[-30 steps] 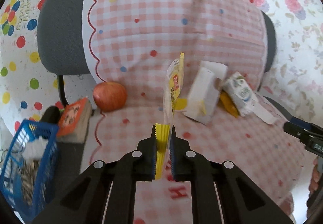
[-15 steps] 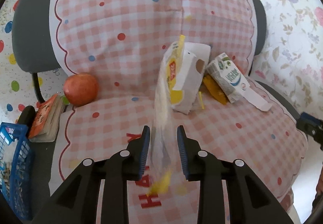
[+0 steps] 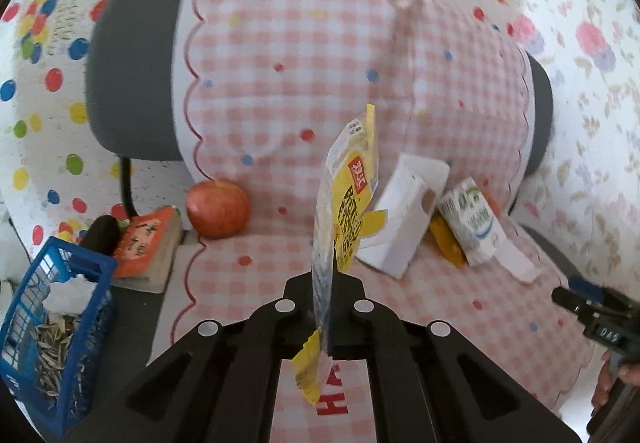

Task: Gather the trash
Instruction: 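Grasp the white milk carton with the right gripper while the left holds the packet, then carry both items to the trash bag and open both grippers over it, then move both empty grippers back over the chair seat, then grasp the yellow translucent lid with the right gripper and lift it, then grasp the white paper bag with the left gripper while the right holds the lid, then carry both items to the trash bag and open both grippers over it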

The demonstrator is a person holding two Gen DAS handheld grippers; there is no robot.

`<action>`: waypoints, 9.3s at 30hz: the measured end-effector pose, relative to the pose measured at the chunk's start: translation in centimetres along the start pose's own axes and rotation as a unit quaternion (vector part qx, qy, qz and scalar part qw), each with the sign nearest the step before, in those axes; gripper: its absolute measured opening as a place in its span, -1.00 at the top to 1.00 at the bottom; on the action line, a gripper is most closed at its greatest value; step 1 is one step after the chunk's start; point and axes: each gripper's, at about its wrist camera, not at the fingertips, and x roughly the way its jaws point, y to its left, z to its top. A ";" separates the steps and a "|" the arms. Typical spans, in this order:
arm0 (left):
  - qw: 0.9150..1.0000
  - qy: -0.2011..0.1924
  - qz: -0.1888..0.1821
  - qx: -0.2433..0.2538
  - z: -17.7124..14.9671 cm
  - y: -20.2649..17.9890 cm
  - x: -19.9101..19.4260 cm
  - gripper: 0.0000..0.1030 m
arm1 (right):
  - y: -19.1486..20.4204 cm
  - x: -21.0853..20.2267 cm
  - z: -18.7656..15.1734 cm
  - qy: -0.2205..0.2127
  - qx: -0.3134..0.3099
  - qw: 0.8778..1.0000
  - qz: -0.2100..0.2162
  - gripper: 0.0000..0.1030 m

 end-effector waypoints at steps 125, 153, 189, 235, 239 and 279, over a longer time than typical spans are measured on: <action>0.956 0.074 -0.229 0.169 -15.6 -23.4 -12.1 -0.41 | -8.1 -23.2 -19.6 -0.033 0.123 0.981 -0.146 -0.60; 0.990 0.050 -0.083 0.103 -9.1 -10.7 -10.5 -0.42 | -0.9 -16.1 -10.3 -0.038 0.056 0.995 -0.068 -0.60; 0.995 0.063 -0.003 0.082 0.6 -4.0 6.2 -0.49 | 2.4 3.6 1.8 0.023 -0.015 1.000 -0.008 -0.28; 0.977 0.148 -0.058 0.145 1.2 -7.9 17.0 -0.56 | 2.2 3.8 4.5 0.008 -0.012 0.998 0.058 0.97; 0.972 0.169 -0.055 0.155 1.3 -8.5 18.7 -0.35 | 2.1 4.3 4.6 0.011 -0.008 0.998 0.060 0.97; 0.968 0.055 -0.191 0.150 -9.3 -16.8 -9.2 0.84 | -1.4 -13.0 -9.4 -0.031 0.046 0.998 -0.003 0.97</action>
